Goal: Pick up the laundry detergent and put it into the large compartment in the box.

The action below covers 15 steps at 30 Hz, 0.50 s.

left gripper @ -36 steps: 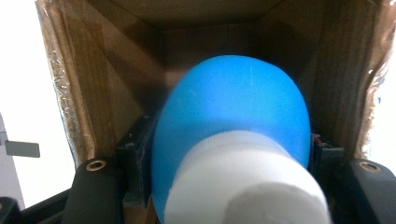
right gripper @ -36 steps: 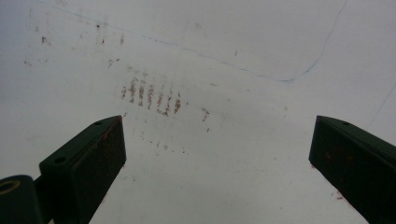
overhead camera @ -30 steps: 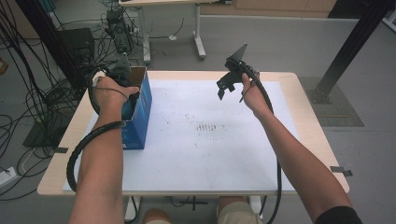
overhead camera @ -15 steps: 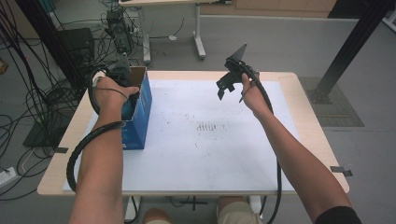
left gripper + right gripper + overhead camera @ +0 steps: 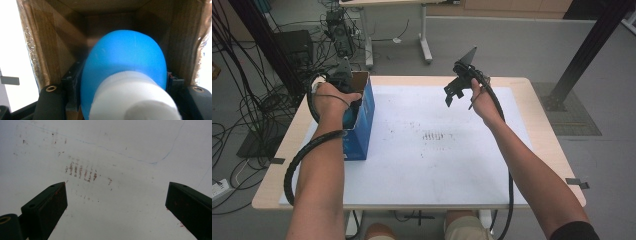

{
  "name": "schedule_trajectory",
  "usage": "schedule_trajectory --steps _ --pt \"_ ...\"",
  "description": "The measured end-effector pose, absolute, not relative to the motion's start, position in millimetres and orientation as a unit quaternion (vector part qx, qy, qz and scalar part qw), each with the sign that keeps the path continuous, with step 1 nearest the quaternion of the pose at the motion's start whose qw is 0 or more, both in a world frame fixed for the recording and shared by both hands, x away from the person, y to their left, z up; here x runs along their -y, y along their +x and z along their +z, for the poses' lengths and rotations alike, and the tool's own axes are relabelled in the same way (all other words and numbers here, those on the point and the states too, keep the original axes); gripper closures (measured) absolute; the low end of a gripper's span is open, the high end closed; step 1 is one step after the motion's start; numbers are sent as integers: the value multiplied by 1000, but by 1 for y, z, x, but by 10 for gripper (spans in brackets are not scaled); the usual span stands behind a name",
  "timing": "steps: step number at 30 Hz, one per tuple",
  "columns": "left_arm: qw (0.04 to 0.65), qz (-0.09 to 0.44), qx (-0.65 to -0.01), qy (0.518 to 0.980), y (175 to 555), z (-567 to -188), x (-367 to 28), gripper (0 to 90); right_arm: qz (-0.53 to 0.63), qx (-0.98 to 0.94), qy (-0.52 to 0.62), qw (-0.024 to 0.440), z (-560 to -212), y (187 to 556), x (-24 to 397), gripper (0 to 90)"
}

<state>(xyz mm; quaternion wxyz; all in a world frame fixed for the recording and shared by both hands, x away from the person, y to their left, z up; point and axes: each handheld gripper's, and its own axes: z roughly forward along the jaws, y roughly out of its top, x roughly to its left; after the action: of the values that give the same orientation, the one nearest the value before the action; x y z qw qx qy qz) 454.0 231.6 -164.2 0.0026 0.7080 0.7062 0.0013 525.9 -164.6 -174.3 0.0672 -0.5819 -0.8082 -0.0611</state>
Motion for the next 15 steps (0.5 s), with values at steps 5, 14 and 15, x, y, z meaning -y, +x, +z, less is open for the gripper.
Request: schedule_trajectory --steps 5,14,15 --pt "3 1 -706 708 454 -164 -232 350 -63 808 -582 66 -175 526 166 38" --pt "4 2 -706 708 454 -164 -233 350 -62 808 -582 66 -175 526 164 38" --pt "4 2 -706 708 454 -164 -233 350 -62 808 -582 66 -175 526 164 38"
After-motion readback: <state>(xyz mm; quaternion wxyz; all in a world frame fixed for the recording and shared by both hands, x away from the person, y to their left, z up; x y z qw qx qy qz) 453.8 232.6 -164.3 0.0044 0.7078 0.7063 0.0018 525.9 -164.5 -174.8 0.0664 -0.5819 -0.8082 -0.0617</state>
